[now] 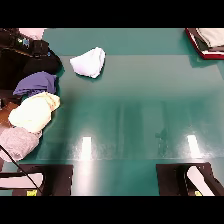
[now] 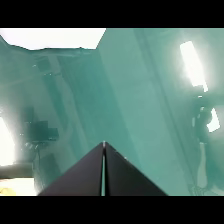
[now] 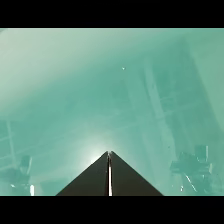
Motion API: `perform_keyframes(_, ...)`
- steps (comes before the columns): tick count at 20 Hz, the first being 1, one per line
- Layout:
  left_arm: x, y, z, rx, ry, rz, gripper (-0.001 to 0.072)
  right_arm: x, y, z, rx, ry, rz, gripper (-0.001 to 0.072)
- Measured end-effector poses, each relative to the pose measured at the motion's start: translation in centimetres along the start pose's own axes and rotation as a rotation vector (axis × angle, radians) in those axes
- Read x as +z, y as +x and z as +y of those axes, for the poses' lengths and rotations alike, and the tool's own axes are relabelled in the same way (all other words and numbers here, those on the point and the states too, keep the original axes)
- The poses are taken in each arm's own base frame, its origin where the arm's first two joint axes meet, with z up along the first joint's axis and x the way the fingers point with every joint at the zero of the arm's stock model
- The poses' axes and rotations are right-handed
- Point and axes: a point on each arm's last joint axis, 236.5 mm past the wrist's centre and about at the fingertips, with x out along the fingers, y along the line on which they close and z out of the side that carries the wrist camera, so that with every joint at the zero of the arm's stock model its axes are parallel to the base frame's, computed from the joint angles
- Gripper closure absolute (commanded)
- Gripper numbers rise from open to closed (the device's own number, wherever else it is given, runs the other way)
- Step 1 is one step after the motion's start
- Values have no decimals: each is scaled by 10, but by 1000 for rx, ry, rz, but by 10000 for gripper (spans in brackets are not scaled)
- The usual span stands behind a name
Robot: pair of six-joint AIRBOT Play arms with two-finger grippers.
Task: Fold the shirts.
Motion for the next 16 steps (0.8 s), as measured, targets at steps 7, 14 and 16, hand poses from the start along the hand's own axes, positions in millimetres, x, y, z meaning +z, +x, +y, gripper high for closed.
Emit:
perform_keyframes(7,0,1,0,0,-1,2,684,0,1,0,0,1,1,692)
perform_keyframes(14,0,1,1,0,-1,1,684,2,0,-4,-17,-24,-5,692)
perform_keyframes(16,2,1,0,-1,-1,-9,684,3,0,-5,-21,-29,-10,692)
